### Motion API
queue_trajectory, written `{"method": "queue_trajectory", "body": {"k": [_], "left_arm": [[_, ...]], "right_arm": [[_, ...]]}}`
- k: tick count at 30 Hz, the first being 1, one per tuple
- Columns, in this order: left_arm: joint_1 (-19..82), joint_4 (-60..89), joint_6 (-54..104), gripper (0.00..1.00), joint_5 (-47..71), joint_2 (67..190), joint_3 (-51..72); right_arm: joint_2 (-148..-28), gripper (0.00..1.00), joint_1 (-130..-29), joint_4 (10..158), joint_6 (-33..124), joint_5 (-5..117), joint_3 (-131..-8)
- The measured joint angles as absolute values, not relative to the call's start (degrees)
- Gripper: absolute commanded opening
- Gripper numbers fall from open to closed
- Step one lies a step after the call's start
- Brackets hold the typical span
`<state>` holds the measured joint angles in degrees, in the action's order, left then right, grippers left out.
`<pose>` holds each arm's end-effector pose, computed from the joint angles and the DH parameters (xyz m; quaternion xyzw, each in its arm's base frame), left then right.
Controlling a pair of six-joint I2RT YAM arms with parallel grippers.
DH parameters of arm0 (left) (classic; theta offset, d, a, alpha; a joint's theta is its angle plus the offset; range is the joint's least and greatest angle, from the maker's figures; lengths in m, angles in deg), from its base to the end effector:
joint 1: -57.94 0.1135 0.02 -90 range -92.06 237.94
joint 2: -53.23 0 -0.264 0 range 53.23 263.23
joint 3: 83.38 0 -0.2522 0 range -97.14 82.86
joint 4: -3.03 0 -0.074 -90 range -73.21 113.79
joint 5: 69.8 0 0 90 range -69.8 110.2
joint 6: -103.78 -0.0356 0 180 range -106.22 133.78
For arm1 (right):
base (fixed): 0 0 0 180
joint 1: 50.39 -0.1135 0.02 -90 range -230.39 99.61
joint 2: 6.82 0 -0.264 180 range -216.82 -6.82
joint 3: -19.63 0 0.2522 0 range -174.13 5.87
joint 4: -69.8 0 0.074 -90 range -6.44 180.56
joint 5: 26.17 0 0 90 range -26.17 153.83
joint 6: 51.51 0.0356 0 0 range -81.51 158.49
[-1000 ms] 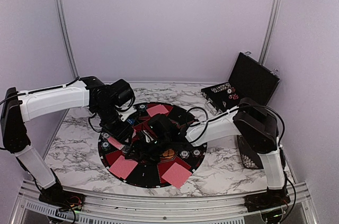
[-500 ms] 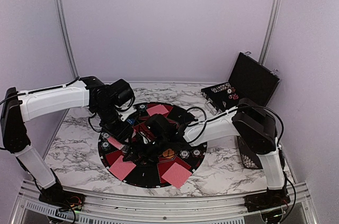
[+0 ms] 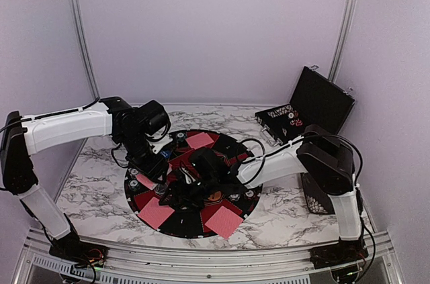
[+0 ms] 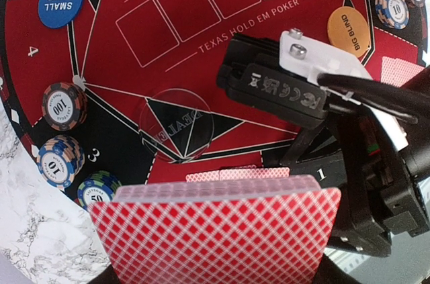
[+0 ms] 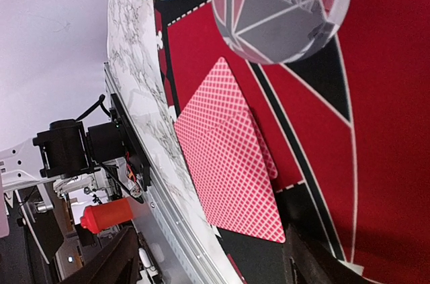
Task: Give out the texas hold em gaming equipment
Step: Distribute the poker card in the dealer area.
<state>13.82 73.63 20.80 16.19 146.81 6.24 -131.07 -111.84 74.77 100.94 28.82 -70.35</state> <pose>0.2272 -0.2238 0.2577 0.3194 0.9364 -0.0920 0.1121 0.2004 0.4111 0.1245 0.1214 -0.8627 -0.4885 0.0476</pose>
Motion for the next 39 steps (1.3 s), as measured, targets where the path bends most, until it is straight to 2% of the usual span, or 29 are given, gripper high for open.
{"method": "queue_trajectory", "body": {"k": [25,39], "left_arm": [[13.82,73.63,20.83,0.46,16.23,144.91,7.72],[13.82,73.34,21.29,0.46,16.45,142.87,10.39]], "right_arm": [[-130.02,0.72,-111.98,65.13,99.57,37.61,-65.68],[-126.78,0.72,-114.53,61.7,94.41,46.64,-62.0]]}}
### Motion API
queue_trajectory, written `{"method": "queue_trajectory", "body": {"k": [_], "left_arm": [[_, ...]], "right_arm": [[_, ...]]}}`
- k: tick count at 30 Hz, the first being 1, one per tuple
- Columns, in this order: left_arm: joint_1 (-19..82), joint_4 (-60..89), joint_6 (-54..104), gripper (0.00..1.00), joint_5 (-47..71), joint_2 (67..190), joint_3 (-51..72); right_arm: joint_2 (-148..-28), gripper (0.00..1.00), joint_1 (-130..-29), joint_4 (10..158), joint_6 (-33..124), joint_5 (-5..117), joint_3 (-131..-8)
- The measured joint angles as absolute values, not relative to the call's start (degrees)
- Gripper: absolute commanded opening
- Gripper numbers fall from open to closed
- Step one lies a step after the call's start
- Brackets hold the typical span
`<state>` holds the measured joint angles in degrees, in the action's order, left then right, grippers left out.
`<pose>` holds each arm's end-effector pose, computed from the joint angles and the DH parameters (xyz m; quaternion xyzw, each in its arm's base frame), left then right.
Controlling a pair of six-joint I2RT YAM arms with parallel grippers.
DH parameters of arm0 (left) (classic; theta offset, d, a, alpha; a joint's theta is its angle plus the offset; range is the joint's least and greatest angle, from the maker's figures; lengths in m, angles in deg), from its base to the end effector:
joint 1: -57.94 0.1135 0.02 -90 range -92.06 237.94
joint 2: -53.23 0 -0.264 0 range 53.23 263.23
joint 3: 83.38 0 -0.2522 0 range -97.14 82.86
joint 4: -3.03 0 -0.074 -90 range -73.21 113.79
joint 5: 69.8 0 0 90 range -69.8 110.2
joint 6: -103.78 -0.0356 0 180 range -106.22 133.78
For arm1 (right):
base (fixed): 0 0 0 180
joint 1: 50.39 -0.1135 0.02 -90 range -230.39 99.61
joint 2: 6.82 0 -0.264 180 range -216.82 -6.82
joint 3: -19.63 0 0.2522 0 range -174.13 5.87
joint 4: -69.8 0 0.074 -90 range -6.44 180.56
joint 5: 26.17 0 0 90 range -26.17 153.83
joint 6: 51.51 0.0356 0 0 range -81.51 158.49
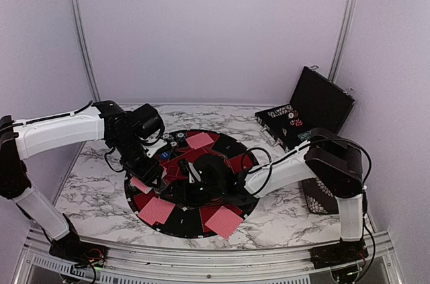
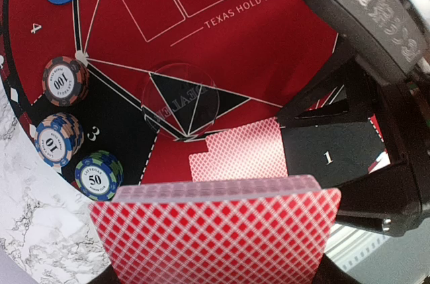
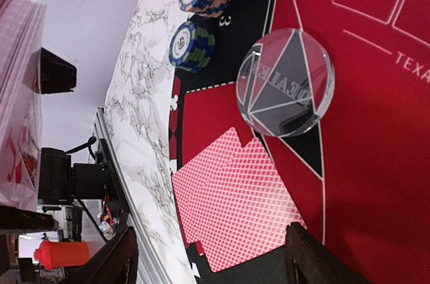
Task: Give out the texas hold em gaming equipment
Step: Distribute the poker card in the dealer area, then pick up the poker card from the face-down deck piles.
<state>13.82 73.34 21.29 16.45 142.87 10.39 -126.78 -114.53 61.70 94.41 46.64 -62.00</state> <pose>0.2143 -0.2111 0.2574 0.3151 0.9379 -0.0908 0.1133 0.1838 0.4032 0.1314 -0.1357 0.8497 0.4915 0.1339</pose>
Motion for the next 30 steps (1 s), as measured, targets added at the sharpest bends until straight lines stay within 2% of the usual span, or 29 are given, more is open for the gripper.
{"method": "queue_trajectory", "body": {"k": [14,23,30], "left_arm": [[13.82,72.49,21.72,0.46,16.75,141.02,11.88],[13.82,72.32,21.9,0.46,16.73,141.02,11.85],[13.82,72.29,22.6,0.46,16.73,141.02,11.7]], "right_arm": [[-124.84,0.72,-117.9,62.42,89.14,55.51,-60.34],[-114.65,0.7,-116.43,65.02,86.41,58.99,-56.72],[-105.69,0.68,-109.81,65.63,84.71,59.25,-52.04]]}}
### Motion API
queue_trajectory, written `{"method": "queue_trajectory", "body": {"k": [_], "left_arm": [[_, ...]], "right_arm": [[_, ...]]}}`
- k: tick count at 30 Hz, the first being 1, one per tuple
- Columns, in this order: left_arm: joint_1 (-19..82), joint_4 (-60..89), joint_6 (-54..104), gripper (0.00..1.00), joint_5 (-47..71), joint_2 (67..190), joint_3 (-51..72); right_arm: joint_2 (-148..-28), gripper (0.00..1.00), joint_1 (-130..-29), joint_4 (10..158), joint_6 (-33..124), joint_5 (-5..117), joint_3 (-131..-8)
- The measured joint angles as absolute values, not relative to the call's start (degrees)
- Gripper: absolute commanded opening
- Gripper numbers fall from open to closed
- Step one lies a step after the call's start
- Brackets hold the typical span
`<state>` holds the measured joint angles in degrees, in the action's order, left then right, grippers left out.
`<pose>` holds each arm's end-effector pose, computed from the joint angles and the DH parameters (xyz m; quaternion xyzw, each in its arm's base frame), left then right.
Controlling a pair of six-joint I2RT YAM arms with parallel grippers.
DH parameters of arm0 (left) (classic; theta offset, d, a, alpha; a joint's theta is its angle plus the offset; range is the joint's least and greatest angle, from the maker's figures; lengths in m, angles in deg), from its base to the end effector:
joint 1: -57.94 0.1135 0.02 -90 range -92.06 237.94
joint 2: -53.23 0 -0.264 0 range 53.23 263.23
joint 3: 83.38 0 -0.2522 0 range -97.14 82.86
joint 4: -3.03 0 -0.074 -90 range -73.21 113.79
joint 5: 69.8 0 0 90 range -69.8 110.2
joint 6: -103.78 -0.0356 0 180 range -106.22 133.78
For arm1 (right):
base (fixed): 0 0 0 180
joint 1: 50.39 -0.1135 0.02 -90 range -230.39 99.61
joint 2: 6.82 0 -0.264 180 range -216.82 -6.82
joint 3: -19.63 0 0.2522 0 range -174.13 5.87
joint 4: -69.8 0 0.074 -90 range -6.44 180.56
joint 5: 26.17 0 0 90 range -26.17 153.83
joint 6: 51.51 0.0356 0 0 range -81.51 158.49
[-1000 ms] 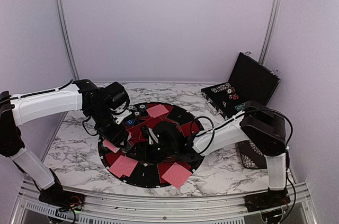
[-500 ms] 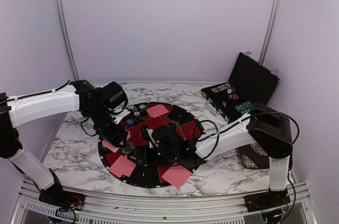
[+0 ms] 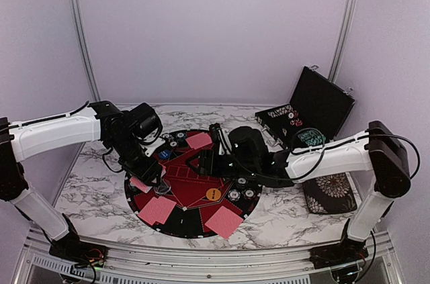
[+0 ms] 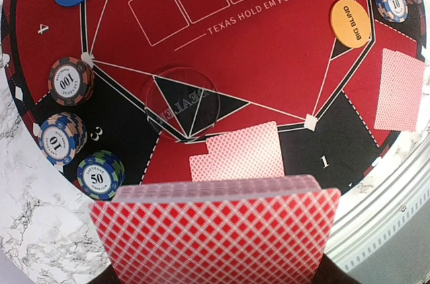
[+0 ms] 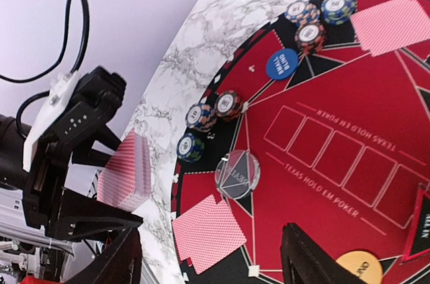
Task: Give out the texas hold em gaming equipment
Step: Pick up the poker card from the face-down deck piles.
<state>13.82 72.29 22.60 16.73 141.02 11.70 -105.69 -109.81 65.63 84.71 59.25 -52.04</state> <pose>0.2105 -0.2071 0.2604 0.3039 0.9395 -0.0960 0.1256 0.1938 0.3336 0.2162 -0.1177 0.8253 0.4594 0.3066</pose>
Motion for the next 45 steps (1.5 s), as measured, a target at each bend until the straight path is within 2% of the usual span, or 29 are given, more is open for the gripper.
{"method": "queue_trajectory", "body": {"k": [15,31,45], "left_arm": [[13.82,72.43,23.38,0.46,16.47,142.79,6.56],[13.54,72.78,23.45,0.46,18.35,149.45,1.08],[13.12,72.82,22.03,0.46,18.09,155.38,-3.82]], "right_arm": [[-102.96,0.69,-97.09,70.02,81.84,46.24,-53.37],[-117.12,0.67,-92.94,75.47,80.03,29.96,-68.37],[-125.38,0.67,-92.92,69.39,86.48,18.64,-71.8]]}}
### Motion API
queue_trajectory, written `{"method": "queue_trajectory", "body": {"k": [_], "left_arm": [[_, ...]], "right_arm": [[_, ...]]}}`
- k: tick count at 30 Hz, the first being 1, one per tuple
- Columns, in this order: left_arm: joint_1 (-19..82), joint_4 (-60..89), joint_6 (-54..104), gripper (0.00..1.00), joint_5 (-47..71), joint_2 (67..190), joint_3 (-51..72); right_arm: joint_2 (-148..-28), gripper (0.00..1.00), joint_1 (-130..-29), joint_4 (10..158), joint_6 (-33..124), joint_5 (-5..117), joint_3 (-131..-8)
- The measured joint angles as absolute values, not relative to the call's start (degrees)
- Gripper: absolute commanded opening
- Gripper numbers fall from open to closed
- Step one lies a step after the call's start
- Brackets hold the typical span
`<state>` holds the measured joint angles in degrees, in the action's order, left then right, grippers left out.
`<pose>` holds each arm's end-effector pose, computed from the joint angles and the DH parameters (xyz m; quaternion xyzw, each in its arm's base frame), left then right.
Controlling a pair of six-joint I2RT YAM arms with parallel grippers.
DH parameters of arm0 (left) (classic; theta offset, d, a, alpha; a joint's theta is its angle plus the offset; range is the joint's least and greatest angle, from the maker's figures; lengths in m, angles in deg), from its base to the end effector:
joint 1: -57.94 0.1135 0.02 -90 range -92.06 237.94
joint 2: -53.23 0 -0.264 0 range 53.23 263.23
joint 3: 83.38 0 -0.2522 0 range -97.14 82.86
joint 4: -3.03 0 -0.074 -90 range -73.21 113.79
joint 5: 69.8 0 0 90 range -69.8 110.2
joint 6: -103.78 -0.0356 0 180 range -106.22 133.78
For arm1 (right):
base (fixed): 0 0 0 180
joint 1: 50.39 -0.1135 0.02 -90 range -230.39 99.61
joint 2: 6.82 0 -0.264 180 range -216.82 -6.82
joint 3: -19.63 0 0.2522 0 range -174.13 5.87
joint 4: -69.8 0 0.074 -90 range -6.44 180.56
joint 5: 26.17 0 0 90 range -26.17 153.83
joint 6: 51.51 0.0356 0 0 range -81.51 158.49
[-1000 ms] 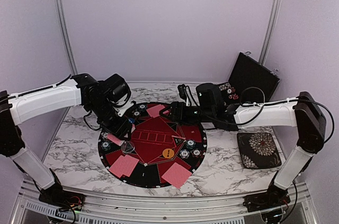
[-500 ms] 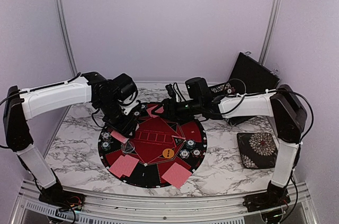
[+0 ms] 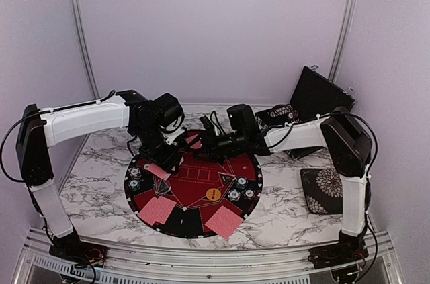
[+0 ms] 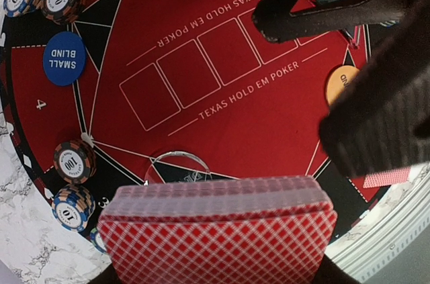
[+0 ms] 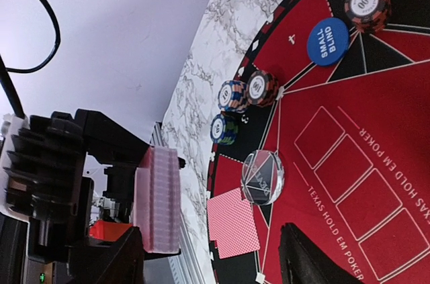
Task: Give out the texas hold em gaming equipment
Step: Pick up the poker card from the face-down deck piles.
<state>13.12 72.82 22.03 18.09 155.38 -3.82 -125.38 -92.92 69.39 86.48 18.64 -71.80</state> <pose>0.2562 -0.2564 0.2601 0.3124 0.9361 -0.0881 0.1357 0.3213 0.3290 0.1858 -0.1639 0.7947 0.5743 0.1086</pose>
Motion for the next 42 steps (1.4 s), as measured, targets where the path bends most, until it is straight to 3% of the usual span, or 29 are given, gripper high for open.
{"method": "queue_trajectory", "body": {"k": [29,42], "left_arm": [[13.03,75.25,19.34,0.46,16.95,158.94,-5.74],[13.03,75.4,19.32,0.46,16.8,159.0,-6.33]], "right_arm": [[-129.73,0.67,-93.73,53.17,97.99,12.15,-68.85],[-129.73,0.67,-93.99,52.8,97.82,12.65,-67.64]]}}
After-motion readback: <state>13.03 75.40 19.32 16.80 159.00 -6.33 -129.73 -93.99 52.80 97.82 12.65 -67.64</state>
